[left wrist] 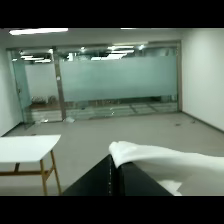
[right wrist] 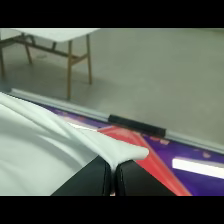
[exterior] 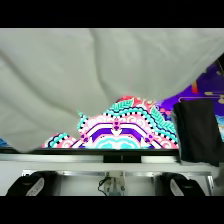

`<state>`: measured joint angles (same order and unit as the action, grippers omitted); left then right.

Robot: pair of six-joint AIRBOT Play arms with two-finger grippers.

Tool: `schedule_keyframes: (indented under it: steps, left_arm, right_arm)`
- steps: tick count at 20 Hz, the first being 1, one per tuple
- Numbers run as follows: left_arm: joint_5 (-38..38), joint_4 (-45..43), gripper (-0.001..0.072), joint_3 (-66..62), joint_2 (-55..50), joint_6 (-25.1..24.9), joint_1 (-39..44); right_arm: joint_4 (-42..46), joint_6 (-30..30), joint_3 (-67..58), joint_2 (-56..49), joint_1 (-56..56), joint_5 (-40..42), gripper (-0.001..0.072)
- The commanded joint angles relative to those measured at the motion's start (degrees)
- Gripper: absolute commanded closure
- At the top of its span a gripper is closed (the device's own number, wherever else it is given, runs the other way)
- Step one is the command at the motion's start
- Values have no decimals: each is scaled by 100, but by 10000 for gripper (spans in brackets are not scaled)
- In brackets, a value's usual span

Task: Fold the shirts.

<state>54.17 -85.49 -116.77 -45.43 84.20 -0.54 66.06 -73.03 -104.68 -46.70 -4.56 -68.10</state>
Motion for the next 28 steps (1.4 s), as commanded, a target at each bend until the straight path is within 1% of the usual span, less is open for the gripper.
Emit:
schedule_keyframes:
  steps: [1,4,6,8,10,13,15,17,19,20,22,24,26,27,28]
  left_arm:
    - [721,-782,671,459,55,-20,-4]
    - [960,-857,672,1300,-35,-17,-2]
    - [949,-857,671,2057,-125,-17,-2]
    - [896,-809,671,2837,-302,-15,-2]
    - [603,-557,672,3630,-570,-15,-2]
    - [-385,11,671,4498,-1158,-13,15]
    - [-968,417,671,4656,-1709,-15,59]
    - [-1405,822,671,4647,-2249,-13,125]
    - [-1685,1193,670,4649,-2712,-9,190]
    - [-1744,1390,670,4649,-2946,-9,251]
    - [-1744,1727,669,4649,-3355,-9,382]
    - [-1635,1871,666,4649,-3668,105,535]
    - [-1390,1869,621,4649,-3880,435,671]
    - [-1185,1869,608,4645,-3906,463,678]
    - [-868,1847,445,4616,-3893,459,645]
  right_arm:
    - [1252,-44,-42,-354,-4,-960,647]
    - [1248,-111,-15,-1075,-4,-1707,647]
    - [1250,-111,234,-1620,-4,-1917,647]
    - [1248,-109,601,-2149,-4,-1784,647]
    - [1220,-111,931,-2734,-2,-1421,647]
    - [1248,-140,1054,-3626,-4,-857,647]
    - [1318,-387,1054,-4009,-4,-393,647]
    - [1683,-953,1054,-4151,-4,149,647]
    - [1840,-1427,1054,-4183,-4,566,647]
    - [1786,-1513,1054,-4212,-4,654,647]
    - [1567,-1510,1054,-4360,15,498,646]
    - [1187,-1593,1054,-4660,37,9,647]
    - [872,-1683,1054,-4996,133,-461,646]
    - [754,-1681,1054,-5097,181,-570,624]
    - [658,-1700,1051,-5123,236,-621,468]
